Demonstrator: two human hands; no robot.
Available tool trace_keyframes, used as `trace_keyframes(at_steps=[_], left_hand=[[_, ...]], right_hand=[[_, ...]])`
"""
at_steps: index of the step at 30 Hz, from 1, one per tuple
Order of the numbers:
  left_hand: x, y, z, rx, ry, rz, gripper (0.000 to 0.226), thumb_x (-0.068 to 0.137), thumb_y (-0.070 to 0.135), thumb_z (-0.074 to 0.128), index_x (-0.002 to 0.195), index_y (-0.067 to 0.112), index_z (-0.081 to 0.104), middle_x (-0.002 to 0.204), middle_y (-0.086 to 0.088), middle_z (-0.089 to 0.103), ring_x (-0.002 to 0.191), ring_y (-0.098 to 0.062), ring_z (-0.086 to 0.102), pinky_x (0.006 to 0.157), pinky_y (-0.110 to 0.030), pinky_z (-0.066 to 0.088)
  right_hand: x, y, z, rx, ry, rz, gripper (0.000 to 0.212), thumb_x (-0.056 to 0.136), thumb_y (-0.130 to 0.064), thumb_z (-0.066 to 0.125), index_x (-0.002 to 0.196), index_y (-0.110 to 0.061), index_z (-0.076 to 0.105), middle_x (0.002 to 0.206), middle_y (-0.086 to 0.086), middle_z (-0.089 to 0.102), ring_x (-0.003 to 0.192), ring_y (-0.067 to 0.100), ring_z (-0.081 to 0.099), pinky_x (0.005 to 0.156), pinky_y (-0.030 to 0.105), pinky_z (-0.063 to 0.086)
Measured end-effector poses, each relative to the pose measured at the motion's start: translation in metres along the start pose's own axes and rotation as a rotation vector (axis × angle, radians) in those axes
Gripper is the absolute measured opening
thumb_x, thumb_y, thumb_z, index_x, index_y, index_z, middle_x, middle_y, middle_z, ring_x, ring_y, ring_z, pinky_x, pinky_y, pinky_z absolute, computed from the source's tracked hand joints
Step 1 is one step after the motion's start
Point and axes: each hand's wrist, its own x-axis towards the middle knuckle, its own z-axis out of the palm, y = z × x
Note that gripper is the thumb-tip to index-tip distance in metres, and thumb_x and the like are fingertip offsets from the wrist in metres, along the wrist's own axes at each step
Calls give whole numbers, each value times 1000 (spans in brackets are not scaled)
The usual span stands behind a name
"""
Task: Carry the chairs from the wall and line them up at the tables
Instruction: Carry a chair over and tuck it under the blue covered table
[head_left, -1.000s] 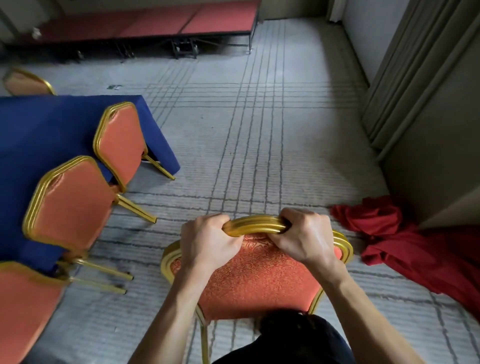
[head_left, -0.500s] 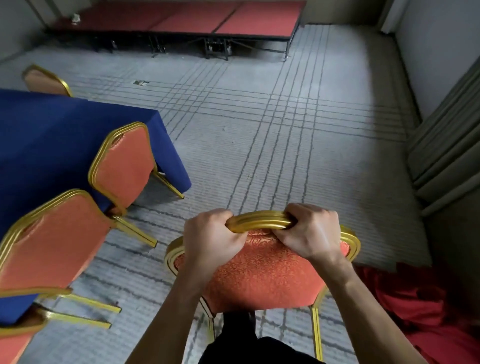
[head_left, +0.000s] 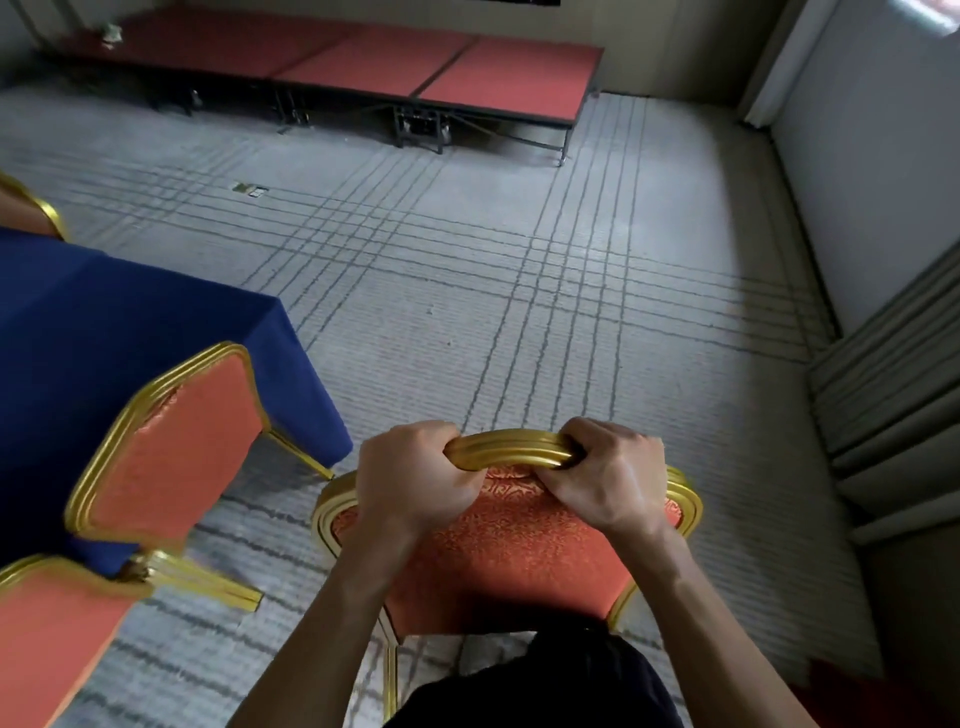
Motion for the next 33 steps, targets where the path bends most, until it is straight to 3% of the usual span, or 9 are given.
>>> trace_keyframes(at_steps=[4,11,16,21,28,33], left_hand=[[75,-21,16,-2,-70,-82,41,61,51,62,51,22,35,48,7,39,58,-21,58,55,-28,29],[213,-80,85,66,-61,-117,32,63,52,57,57,21,50,57,0,60,59,-24,62,51,-31,37],[305,-112,118,124,9,-185,34,64,47,69,56,21,49,56,-1,60,57,-27,62,49,-28,35],[389,-149,129,144,88,-249,42,64,45,67,51,25,32,51,-2,54,52,-26,57,52,-26,25],[510,-224,149,150,127,-297,39,68,46,64,52,20,40,49,1,51,50,-22,54,51,-26,24],[607,-305,178,154,170,-330,43,69,51,63,53,16,45,52,0,56,55,-27,59,50,-29,31]], right_hand=[[71,10,40,39,13,-15,32,65,-52,63,60,-20,57,58,-6,60,55,20,61,50,32,48],[216,37,138,49,25,-52,34,66,-53,59,60,-20,59,56,-4,61,55,22,64,51,26,44],[325,49,197,102,-17,-111,43,64,-60,56,59,-18,63,54,-2,62,51,25,64,47,29,46],[424,45,244,128,-23,-198,43,65,-61,58,59,-18,62,55,-3,62,53,23,64,49,26,44],[564,23,323,168,-46,-275,33,65,-51,69,60,-19,62,56,-4,61,53,24,63,51,27,43],[670,-4,396,180,-47,-307,35,68,-55,62,62,-20,62,56,-4,60,53,22,62,51,29,46]])
